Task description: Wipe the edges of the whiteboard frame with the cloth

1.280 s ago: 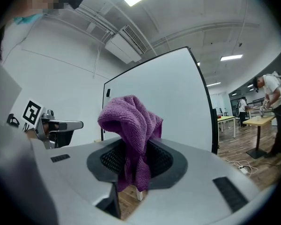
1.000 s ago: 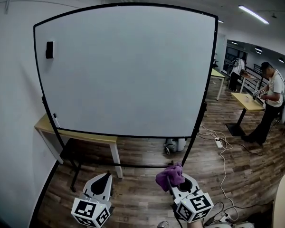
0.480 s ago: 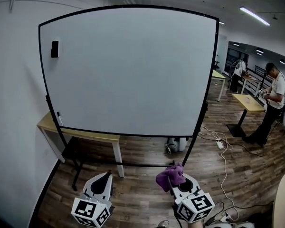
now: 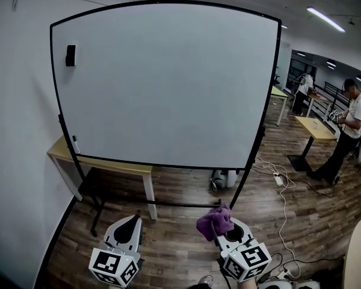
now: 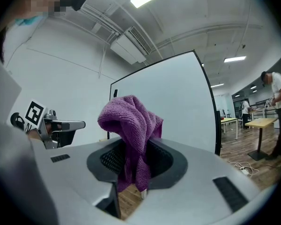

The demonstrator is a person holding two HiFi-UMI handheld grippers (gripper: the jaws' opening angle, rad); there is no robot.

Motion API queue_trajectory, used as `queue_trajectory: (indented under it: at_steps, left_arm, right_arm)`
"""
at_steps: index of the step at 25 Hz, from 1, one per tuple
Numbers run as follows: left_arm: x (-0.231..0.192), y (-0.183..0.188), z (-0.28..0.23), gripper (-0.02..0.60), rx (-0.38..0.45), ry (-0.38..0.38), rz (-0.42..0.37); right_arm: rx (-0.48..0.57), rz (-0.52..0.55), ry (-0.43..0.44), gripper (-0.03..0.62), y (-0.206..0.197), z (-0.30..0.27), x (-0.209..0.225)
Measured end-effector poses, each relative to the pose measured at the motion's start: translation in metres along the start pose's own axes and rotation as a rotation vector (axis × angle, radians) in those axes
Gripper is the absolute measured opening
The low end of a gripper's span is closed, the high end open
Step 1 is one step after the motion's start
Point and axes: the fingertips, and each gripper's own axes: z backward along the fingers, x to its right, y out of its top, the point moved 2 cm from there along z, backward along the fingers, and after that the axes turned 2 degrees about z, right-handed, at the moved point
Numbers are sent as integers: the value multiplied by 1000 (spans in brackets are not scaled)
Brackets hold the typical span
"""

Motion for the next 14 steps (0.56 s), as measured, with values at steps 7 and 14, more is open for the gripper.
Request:
queue_trajectory:
  at_steps: [7, 14]
  left_arm:
    - [-2, -2, 2, 18, -6, 5, 6]
    - [-5, -1, 2, 18, 2, 7, 12]
  right_arm:
    - [-3, 5, 7, 112, 0, -2, -3]
    - [1, 12, 3, 112, 0, -3, -6]
